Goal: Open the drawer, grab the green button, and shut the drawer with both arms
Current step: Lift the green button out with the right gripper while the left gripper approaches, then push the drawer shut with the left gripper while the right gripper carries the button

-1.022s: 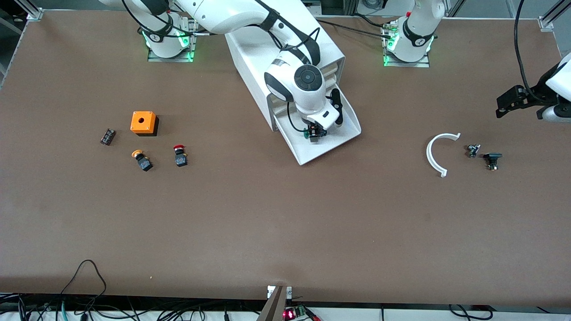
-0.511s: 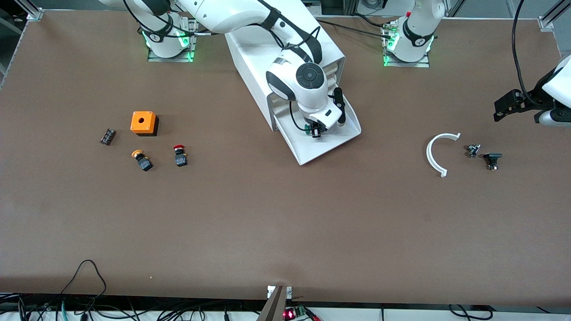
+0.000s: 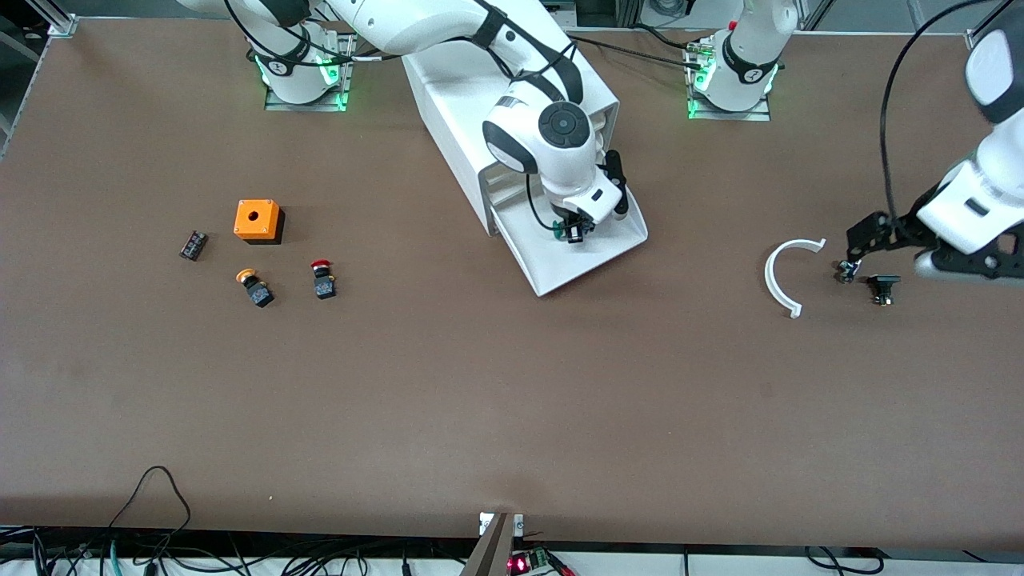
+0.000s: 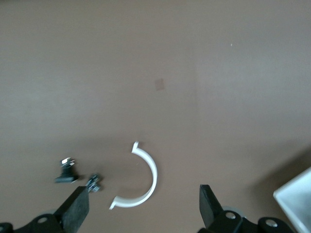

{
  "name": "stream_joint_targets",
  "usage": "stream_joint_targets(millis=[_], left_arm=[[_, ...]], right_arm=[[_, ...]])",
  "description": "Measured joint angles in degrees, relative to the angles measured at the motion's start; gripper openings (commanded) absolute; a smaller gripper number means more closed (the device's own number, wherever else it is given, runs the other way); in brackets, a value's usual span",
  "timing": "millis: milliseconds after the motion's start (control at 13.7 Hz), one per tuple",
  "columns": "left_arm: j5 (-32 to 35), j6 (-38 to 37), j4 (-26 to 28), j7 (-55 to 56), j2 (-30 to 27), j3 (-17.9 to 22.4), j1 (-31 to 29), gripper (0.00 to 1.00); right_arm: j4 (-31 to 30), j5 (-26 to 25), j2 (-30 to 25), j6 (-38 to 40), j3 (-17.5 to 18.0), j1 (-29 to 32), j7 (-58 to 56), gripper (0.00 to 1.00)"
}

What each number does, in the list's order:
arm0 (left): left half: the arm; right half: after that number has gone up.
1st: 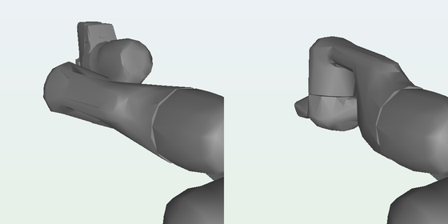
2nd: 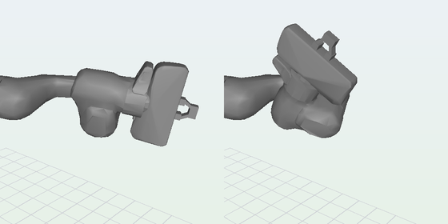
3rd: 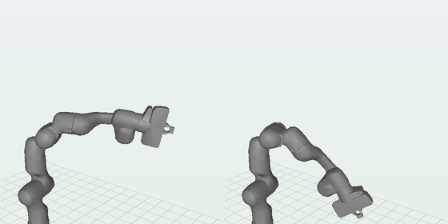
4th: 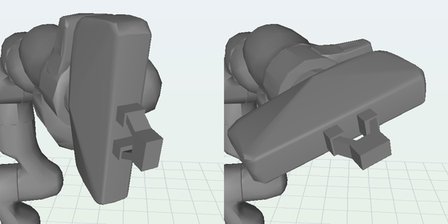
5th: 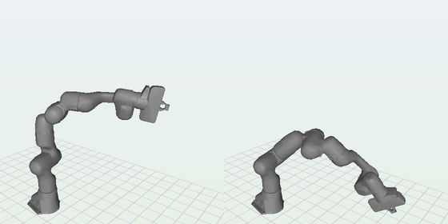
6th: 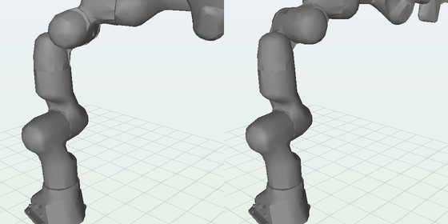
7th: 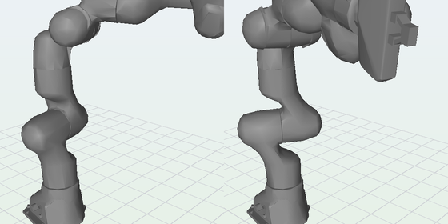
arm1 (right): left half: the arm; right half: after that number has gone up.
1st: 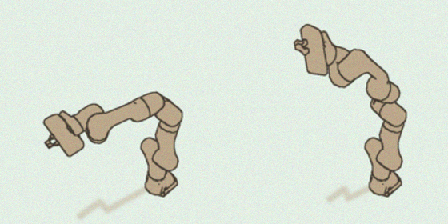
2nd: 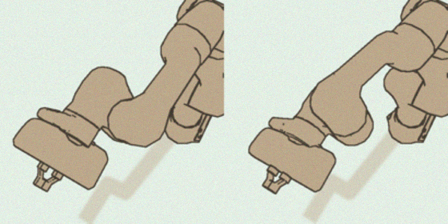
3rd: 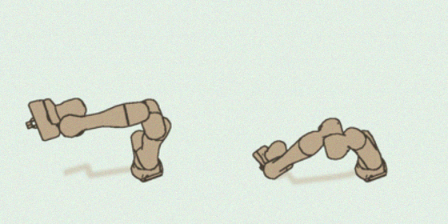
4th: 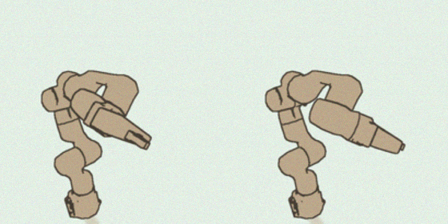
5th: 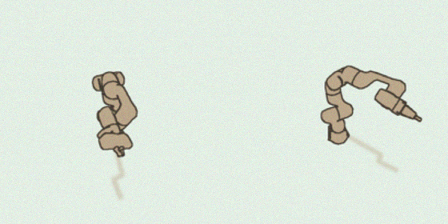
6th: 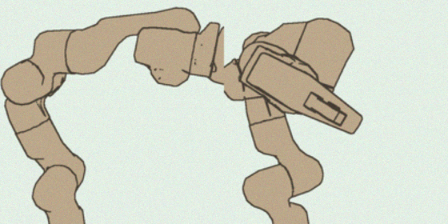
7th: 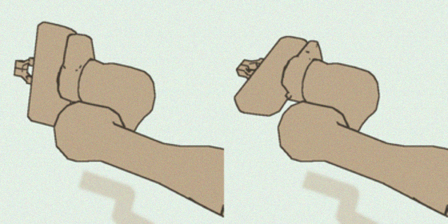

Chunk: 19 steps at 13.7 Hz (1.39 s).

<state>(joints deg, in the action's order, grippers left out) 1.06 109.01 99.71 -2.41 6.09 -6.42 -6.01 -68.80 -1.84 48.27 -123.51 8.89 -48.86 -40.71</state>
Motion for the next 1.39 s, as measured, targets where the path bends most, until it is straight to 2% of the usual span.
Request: stream_joint_targets(millis=[219,365,584,876,1022,1242,1388], left_arm=[[-0.2,5.9,0.0,6.9,5.8,-1.0,1.7,1.00],[-0.4,10.8,0.3,13.9,10.2,-1.8,3.9,1.00],[-1.7,19.1,1.0,27.5,18.0,-3.4,8.5,1.00],[-1.8,25.8,2.7,41.6,25.3,-3.8,15.7,1.00],[-1.8,27.9,4.4,48.1,26.9,-3.9,18.5,1.00],[-1.8,28.2,7.2,53.8,26.4,-4.3,21.9,1.00],[-1.8,28.2,10.3,54.5,24.8,-6.9,22.5,1.00]], right_arm=[[5.6,0.0,-2.0,5.3,-0.2,0.2,2.0,0.30],[6.8,-0.3,-5.1,8.8,-0.9,1.3,6.4,0.30],[6.2,-0.5,-10.1,12.1,-5.6,4.2,13.2,0.30],[-2.1,-0.7,-14.5,12.5,-12.8,8.7,27.3,0.30],[-5.7,-0.7,-14.9,12.4,-13.6,11.1,34.4,0.30],[-10.8,-0.7,-15.1,12.4,-13.7,13.2,45.7,0.30],[-15.3,-0.7,-15.2,9.4,-13.8,14.3,50.6,0.31]])
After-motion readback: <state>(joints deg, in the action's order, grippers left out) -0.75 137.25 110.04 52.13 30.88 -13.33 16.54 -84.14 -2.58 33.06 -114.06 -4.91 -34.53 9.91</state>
